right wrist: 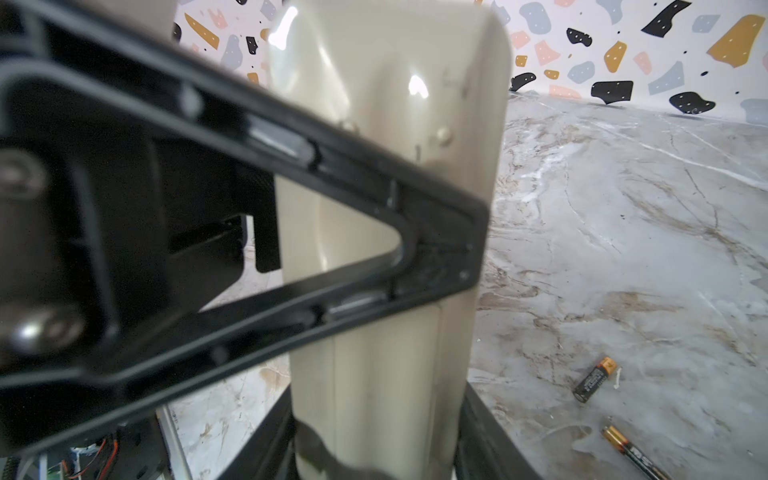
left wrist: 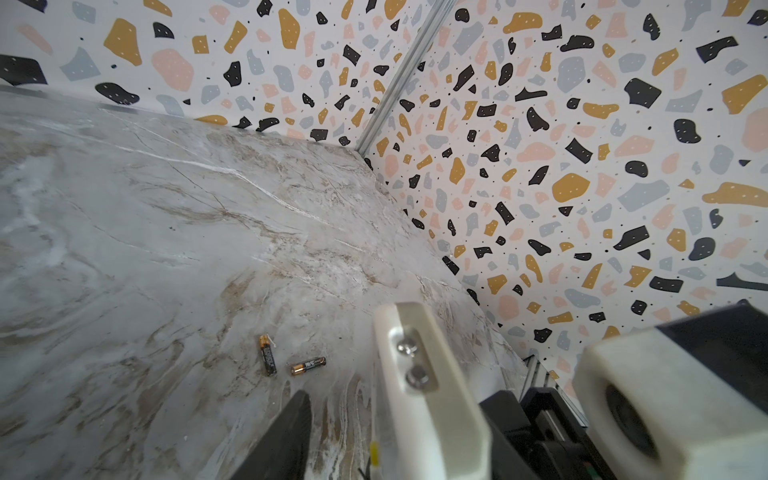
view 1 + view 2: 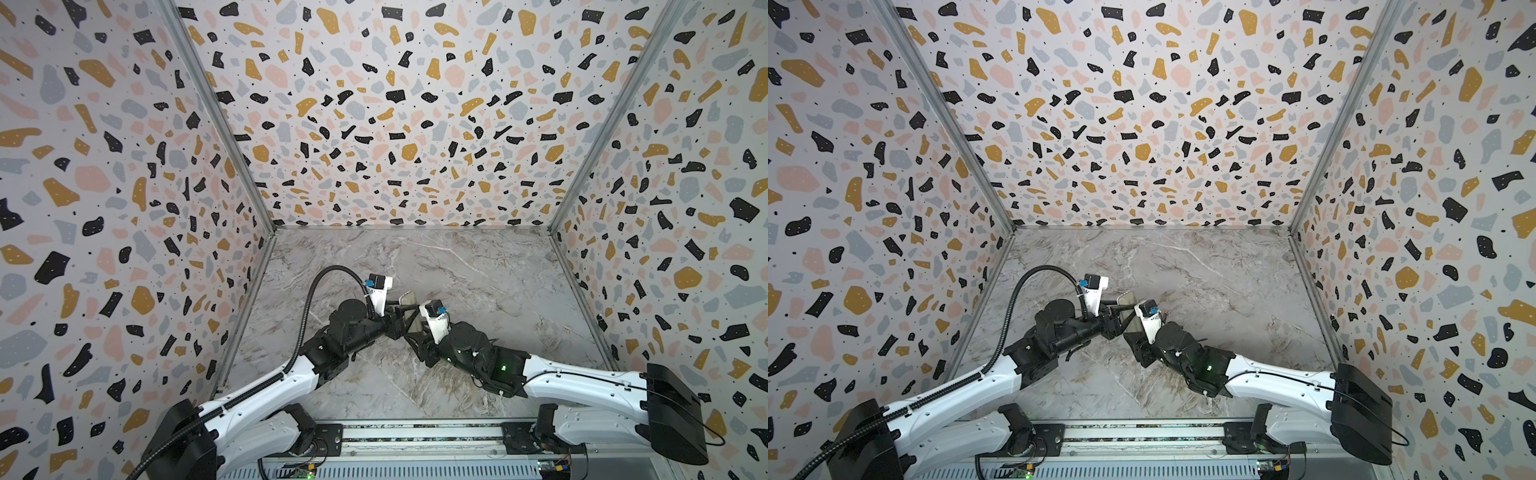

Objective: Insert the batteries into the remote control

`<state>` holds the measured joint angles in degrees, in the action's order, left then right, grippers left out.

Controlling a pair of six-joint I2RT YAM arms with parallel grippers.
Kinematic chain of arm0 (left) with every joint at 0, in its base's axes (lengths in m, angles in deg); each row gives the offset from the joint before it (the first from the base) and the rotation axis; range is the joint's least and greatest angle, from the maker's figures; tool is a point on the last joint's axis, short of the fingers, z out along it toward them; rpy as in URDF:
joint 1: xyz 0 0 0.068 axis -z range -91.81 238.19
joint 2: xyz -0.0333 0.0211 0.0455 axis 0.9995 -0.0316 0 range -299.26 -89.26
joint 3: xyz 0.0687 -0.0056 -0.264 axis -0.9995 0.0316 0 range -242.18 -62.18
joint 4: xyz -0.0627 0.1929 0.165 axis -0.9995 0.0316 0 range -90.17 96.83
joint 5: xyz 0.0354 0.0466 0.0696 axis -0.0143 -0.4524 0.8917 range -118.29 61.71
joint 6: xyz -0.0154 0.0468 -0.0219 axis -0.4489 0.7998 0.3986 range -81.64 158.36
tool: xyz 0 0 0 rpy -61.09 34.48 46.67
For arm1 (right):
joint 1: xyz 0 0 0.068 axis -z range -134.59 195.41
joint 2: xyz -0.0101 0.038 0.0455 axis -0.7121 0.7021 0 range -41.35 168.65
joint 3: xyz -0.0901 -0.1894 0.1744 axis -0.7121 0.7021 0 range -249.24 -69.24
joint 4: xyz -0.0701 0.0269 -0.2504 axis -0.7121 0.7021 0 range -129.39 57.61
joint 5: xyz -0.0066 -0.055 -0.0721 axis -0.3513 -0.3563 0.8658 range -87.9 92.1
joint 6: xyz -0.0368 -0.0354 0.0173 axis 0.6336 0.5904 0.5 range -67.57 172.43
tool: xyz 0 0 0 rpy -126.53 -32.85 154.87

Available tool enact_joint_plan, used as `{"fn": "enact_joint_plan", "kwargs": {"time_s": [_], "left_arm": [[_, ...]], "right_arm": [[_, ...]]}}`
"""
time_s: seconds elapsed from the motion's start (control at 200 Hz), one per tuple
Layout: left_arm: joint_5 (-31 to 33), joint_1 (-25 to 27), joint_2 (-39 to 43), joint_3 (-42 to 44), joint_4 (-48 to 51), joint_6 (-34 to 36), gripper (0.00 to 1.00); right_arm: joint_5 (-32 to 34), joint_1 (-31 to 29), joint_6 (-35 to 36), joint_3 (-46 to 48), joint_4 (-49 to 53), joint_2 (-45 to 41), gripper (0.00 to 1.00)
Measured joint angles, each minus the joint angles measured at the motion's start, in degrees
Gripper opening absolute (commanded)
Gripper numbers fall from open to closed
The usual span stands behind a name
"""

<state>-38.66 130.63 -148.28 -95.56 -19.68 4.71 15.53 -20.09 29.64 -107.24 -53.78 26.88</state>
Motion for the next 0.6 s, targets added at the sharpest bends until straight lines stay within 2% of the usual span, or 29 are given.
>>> {"fn": "enact_joint_plan", "kwargs": {"time_s": [0.095, 0.21, 0.45, 0.601], "left_arm": [[0.7, 0.0, -0.3, 0.0, 0.1, 0.0, 0.63], [1.9, 0.0, -0.7, -0.1, 0.7, 0.0, 0.56], [2.4, 0.0, -2.0, -1.3, 1.5, 0.0, 0.47], [2.2, 0.0, -2.1, -1.3, 1.5, 0.1, 0.36]], "right_arm": [[0.7, -0.2, 0.2, 0.0, 0.9, 0.8, 0.01], [1.5, -0.3, 0.3, 0.0, 1.3, 1.1, 0.00], [2.1, -0.4, 0.8, 0.0, 1.9, 1.1, 0.00], [2.5, -0.5, 1.0, 0.0, 2.1, 1.4, 0.00]]}}
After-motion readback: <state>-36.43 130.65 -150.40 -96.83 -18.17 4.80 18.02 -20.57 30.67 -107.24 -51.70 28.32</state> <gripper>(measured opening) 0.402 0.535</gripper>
